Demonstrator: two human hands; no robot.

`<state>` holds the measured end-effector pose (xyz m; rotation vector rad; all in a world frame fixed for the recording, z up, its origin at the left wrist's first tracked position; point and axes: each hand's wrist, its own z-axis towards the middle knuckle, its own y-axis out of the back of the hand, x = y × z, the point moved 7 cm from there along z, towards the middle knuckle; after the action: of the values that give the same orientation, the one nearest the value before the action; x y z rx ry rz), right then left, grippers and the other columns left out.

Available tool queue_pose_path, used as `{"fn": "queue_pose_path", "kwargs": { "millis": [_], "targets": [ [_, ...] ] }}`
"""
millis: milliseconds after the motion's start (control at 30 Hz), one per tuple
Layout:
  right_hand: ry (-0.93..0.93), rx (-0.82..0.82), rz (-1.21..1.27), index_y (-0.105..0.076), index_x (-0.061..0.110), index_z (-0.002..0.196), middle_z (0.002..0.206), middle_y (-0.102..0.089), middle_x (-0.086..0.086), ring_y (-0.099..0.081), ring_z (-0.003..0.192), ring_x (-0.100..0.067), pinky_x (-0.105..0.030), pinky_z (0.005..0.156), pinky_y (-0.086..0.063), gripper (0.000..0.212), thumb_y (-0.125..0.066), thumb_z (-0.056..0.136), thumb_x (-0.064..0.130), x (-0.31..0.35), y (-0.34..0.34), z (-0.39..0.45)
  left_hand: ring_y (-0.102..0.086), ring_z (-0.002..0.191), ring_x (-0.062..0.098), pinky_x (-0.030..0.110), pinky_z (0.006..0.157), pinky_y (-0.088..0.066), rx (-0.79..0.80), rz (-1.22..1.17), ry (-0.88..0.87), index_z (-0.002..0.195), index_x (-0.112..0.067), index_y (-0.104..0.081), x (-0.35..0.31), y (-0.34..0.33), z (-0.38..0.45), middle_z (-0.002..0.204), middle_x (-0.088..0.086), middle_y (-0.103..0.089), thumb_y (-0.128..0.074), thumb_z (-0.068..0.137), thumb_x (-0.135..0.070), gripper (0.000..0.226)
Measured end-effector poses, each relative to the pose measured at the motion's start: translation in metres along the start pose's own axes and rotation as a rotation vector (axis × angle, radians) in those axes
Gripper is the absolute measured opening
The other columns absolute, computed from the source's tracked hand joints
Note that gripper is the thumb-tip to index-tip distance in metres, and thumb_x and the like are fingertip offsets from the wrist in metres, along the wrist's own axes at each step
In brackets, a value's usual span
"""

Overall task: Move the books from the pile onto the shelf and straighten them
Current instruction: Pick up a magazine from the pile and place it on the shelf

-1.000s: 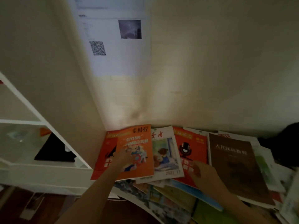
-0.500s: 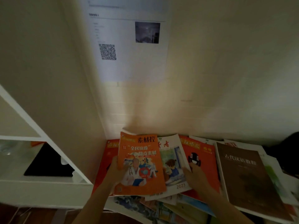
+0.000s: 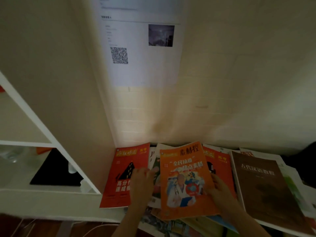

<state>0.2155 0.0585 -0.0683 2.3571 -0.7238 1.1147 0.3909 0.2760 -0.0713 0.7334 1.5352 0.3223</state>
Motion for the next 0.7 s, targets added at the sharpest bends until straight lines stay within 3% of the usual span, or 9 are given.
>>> {"fn": "queue_pose_path", "kwargs": {
  "millis": [67, 133, 200, 267, 333, 433, 500, 633, 700],
  "targets": [
    [0.032, -0.045, -0.007, -0.044, 0.028, 0.133, 0.123, -0.059, -0.01, -0.067, 0.096, -0.036, -0.056, 0.08, -0.057, 0.043, -0.056, 0.095, 0.012, 0.0, 0.006, -0.001, -0.053, 0.108, 0.025, 0.036, 0.094, -0.042, -0.046, 0.164, 0.005, 0.117, -0.012, -0.054, 0.033, 0.015, 0.021, 0.116, 0.008, -0.055, -0.058, 0.09, -0.038, 0.038],
    [0.058, -0.076, -0.001, -0.045, 0.027, 0.133, 0.122, -0.059, -0.009, -0.068, 0.094, -0.034, -0.054, 0.077, -0.058, 0.042, -0.055, 0.095, 0.013, 0.001, 0.008, -0.003, -0.042, 0.127, 0.035, 0.048, 0.107, -0.035, 0.149, 0.314, 0.103, 0.138, -0.009, -0.038, 0.063, 0.0, 0.029, 0.137, 0.014, -0.044, -0.057, 0.082, -0.06, 0.078],
    [0.077, -0.091, 0.011, -0.044, 0.022, 0.134, 0.116, -0.058, -0.008, -0.066, 0.092, -0.032, -0.05, 0.075, -0.058, 0.041, -0.054, 0.096, 0.01, 0.002, 0.007, -0.005, -0.028, 0.138, 0.039, 0.05, 0.113, -0.027, 0.3, 0.403, 0.155, 0.148, -0.006, -0.019, 0.079, -0.021, 0.019, 0.152, 0.02, -0.026, -0.046, 0.084, -0.068, 0.093],
    [0.084, -0.094, 0.02, -0.043, 0.02, 0.134, 0.109, -0.057, -0.004, -0.065, 0.092, -0.031, -0.048, 0.075, -0.057, 0.042, -0.054, 0.095, 0.008, 0.004, 0.005, -0.008, -0.02, 0.142, 0.039, 0.047, 0.116, -0.021, 0.308, 0.487, 0.103, 0.15, -0.006, -0.013, 0.076, -0.032, 0.008, 0.156, 0.021, -0.016, -0.036, 0.094, -0.057, 0.079],
    [0.089, -0.09, 0.022, -0.043, 0.02, 0.136, 0.11, -0.058, -0.005, -0.065, 0.095, -0.032, -0.051, 0.078, -0.057, 0.044, -0.054, 0.095, 0.008, 0.003, 0.004, -0.009, -0.025, 0.14, 0.038, 0.045, 0.114, -0.025, 0.29, 0.528, 0.034, 0.15, -0.007, -0.018, 0.068, -0.029, 0.009, 0.155, 0.02, -0.02, -0.032, 0.101, -0.043, 0.063],
    [0.103, -0.086, 0.03, -0.043, 0.021, 0.133, 0.119, -0.057, -0.01, -0.064, 0.096, -0.033, -0.05, 0.076, -0.057, 0.04, -0.054, 0.096, 0.011, 0.003, 0.004, -0.01, -0.054, 0.118, 0.026, 0.031, 0.096, -0.044, 0.254, 0.727, -0.206, 0.133, -0.007, -0.041, 0.054, -0.016, 0.013, 0.134, 0.015, -0.051, -0.034, 0.102, -0.022, 0.035],
    [0.091, -0.077, 0.067, -0.044, 0.025, 0.128, 0.115, -0.056, -0.008, -0.064, 0.094, -0.031, -0.045, 0.07, -0.057, 0.036, -0.054, 0.097, 0.011, 0.003, 0.004, -0.011, -0.064, 0.096, 0.019, 0.024, 0.082, -0.051, 0.183, 0.711, -0.167, 0.116, -0.01, -0.049, 0.047, -0.001, 0.016, 0.114, 0.007, -0.064, -0.039, 0.1, -0.02, 0.021],
    [0.065, -0.063, 0.104, -0.043, 0.036, 0.123, 0.11, -0.059, -0.001, -0.066, 0.094, -0.032, -0.046, 0.069, -0.058, 0.037, -0.053, 0.097, 0.012, 0.006, 0.015, -0.013, -0.061, 0.08, 0.018, 0.027, 0.072, -0.051, 0.029, 0.657, -0.157, 0.115, -0.009, -0.051, -0.014, 0.036, 0.008, 0.106, 0.006, -0.064, -0.044, 0.098, -0.022, 0.023],
    [0.04, -0.078, 0.124, -0.042, 0.036, 0.125, 0.109, -0.06, -0.002, -0.068, 0.09, -0.033, -0.048, 0.071, -0.059, 0.039, -0.054, 0.096, 0.013, 0.007, 0.024, -0.018, -0.055, 0.077, 0.019, 0.03, 0.066, -0.044, 0.109, 0.563, -0.153, 0.128, -0.012, -0.048, -0.077, 0.037, -0.021, 0.108, 0.008, -0.064, -0.046, 0.097, -0.024, 0.033]
  ]
}}
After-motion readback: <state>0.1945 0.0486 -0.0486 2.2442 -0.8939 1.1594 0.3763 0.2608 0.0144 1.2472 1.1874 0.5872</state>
